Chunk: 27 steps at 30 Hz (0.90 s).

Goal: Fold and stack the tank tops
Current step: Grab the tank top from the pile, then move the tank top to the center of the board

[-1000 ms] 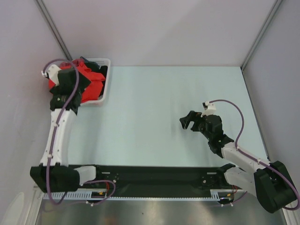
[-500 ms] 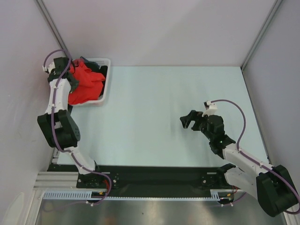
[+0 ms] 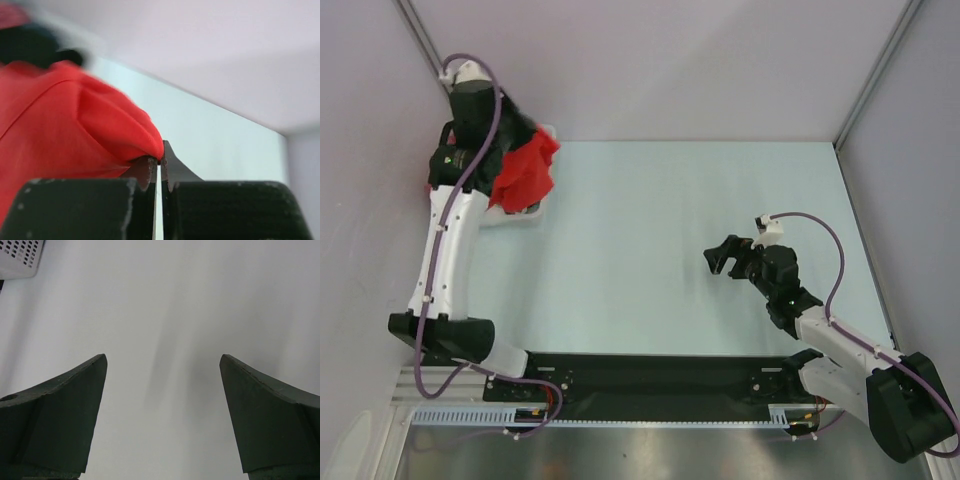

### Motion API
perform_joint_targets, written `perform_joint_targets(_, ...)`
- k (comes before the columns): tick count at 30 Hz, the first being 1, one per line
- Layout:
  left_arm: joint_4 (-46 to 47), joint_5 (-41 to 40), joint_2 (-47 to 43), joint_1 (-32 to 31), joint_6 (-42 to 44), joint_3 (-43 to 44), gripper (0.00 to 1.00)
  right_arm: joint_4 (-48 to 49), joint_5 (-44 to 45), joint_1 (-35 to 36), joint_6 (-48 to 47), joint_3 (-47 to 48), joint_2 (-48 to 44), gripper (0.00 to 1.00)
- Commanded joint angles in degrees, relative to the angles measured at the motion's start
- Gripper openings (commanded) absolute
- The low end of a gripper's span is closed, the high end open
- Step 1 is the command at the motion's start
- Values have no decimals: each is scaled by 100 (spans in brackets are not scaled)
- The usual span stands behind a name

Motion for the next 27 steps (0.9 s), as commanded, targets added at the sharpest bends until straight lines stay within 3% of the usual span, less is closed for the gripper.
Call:
perform_joint_targets(1, 83, 751, -528, -1295, 250, 937, 0, 152, -20, -35, 15, 113, -57, 100)
perform_joint_targets(4, 715, 1271, -923, -2131, -136, 843, 0, 135, 15, -26, -3, 121, -39, 100)
perform_joint_targets(7, 1278, 1738, -1109, -2442, -566, 877, 0, 126, 24, -35, -11, 121, -22, 100)
perform_joint_targets(12, 1280, 501, -1373, -2443, -507, 527, 0, 117, 51, -26, -11, 121, -30, 100)
perform_joint_targets(16, 1550, 316, -1321, -2434, -339, -848, 3, 47, 165, -26, -11, 104, -136, 100)
perform_joint_targets(17, 1674, 306, -1320, -2443, -348, -1176, 10, 47, 165, -26, -11, 95, -153, 100)
perform_joint_targets(18, 1771, 237, -1286, -2443, -339, -1484, 30, 38, 165, -35, -3, 86, -197, 100)
perform_joint_targets(19, 1597, 88, -1207, -2434, -382, -1905, 99, 30, 313, -26, -3, 77, -215, 100)
perform_joint_targets(23, 867, -563, -855, -2355, -498, -2146, 100, -41, 437, -35, -3, 69, -303, 100)
perform_joint_targets(27, 1146, -872, -1258, -2355, -331, -2751, 100, -41, 481, -35, 6, 60, -259, 100)
